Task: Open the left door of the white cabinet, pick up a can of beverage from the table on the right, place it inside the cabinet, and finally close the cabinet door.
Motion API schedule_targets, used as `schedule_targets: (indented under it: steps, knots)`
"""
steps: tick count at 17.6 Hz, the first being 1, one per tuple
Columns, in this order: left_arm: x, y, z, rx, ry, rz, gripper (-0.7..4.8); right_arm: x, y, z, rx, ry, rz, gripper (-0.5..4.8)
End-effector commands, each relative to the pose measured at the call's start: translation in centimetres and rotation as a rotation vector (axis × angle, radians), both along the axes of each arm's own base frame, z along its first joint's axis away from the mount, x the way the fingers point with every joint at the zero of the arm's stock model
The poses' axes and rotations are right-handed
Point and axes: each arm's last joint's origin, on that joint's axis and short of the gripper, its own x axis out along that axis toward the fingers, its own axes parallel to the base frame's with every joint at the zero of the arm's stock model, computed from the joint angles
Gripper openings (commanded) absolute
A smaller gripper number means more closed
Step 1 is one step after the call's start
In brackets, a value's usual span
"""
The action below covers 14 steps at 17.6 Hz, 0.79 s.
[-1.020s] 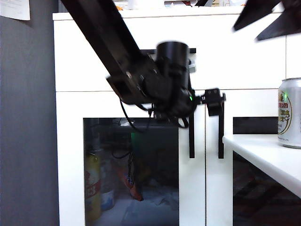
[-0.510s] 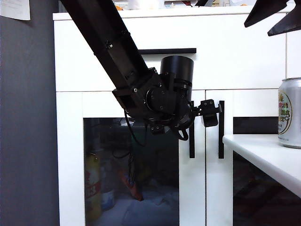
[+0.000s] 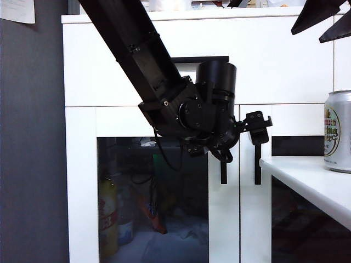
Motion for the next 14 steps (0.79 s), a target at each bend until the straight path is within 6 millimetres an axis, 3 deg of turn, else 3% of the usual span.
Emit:
schedule_targets:
  steps: [1, 8, 14]
  knots:
    - [-0.1, -0.1, 0.6, -0.017, -0.019, 0.014, 4.79, 0.0, 0.0, 0.2, -0.002, -0.018, 0.002, 3.68]
    - [-1.9, -1.5, 1.4, 0.043, -0.039, 0.072, 4.79, 0.0, -0.1, -1.6, -0.013, -0.006, -0.03, 3.68]
    - [-0.2, 0.1, 0.9, 0.027, -0.01, 0.124, 4.79, 0.0, -0.1, -1.5, -0.016, -0.015, -0.038, 3.68]
